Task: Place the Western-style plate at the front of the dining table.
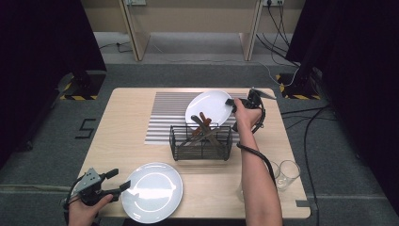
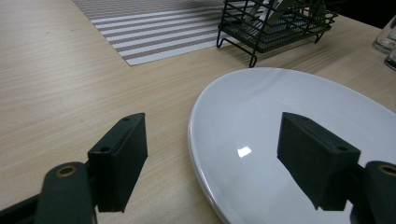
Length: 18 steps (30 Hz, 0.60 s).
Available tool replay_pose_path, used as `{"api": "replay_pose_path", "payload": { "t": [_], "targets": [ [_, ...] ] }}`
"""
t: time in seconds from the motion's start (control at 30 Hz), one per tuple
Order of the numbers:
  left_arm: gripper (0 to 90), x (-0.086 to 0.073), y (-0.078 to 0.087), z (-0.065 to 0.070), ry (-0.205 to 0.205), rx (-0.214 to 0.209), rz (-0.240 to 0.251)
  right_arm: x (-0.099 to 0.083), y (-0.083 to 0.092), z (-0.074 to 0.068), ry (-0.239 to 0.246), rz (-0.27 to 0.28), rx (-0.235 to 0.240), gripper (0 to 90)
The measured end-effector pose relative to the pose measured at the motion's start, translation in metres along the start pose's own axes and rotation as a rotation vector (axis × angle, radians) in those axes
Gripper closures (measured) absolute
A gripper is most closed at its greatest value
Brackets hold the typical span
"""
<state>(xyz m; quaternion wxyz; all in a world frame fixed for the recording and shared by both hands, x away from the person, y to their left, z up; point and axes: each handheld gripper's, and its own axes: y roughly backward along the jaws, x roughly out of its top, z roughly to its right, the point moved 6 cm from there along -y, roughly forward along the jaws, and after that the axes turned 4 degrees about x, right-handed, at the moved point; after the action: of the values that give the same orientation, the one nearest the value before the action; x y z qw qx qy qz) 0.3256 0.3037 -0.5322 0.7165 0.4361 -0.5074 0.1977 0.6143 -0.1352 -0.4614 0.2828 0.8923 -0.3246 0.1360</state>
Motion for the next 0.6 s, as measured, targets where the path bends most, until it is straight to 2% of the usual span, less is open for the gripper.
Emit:
{"api": "replay_pose_path", "payload": {
  "t": [0.6],
  "targets": [
    [24.0,-0.0001,0.0001,-0.0002,0.000,0.000,0.000,-0.0071,-0.0066,0.0097,-0.006,-0.026,-0.025,83.9]
  ]
}}
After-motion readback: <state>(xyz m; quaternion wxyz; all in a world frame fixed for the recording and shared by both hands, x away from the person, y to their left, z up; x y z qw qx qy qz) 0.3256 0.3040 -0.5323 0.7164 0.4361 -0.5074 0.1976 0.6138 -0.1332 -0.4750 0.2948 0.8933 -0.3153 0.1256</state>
